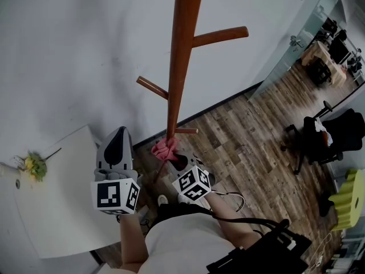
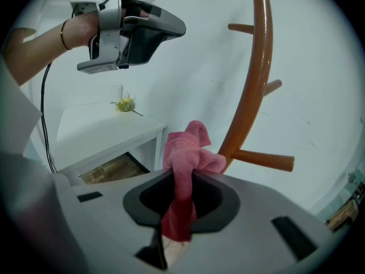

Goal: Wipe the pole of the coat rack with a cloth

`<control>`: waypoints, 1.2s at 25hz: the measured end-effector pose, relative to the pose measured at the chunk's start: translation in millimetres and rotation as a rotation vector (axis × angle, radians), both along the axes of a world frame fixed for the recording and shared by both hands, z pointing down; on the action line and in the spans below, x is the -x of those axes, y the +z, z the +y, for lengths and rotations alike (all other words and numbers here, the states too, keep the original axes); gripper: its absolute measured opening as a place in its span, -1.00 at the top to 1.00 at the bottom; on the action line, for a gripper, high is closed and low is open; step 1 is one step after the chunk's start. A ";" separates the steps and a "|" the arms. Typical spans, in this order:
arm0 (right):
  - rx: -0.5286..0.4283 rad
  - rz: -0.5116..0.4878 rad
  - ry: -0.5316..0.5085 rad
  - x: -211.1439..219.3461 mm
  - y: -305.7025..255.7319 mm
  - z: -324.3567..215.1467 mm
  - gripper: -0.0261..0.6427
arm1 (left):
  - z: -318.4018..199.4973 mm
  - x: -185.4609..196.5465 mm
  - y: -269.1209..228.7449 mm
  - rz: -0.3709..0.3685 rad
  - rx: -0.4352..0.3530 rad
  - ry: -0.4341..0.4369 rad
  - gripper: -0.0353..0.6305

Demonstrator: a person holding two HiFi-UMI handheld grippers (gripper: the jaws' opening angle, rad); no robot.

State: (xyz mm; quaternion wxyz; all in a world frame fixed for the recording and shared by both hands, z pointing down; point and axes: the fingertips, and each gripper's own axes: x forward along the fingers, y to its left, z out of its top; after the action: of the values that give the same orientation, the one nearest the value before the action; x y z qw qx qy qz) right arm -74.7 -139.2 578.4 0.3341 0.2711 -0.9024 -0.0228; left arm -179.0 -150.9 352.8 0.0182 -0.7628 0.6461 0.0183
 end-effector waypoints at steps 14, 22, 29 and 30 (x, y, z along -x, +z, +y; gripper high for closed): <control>-0.191 -0.107 -0.039 9.3 -89.0 -7.3 0.68 | 6.3 6.2 -5.1 0.000 -0.015 -0.030 0.86; -0.325 -0.280 -0.011 7.2 -170.4 -8.5 0.68 | 7.1 9.2 -11.4 -0.002 -0.040 -0.028 0.86; -0.453 -0.276 -0.026 -5.9 -217.5 -9.7 0.68 | 2.5 2.0 -19.4 -0.015 -0.060 -0.010 0.86; -0.468 -0.281 -0.022 -8.4 -222.2 -10.4 0.68 | 1.6 0.9 -21.4 -0.019 -0.065 -0.006 0.85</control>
State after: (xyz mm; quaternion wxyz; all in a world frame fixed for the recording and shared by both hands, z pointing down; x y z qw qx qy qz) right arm -66.3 -149.5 356.2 0.1337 0.3319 -0.9129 -0.1966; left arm -179.9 -149.3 331.4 0.0494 -0.7600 0.6473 0.0319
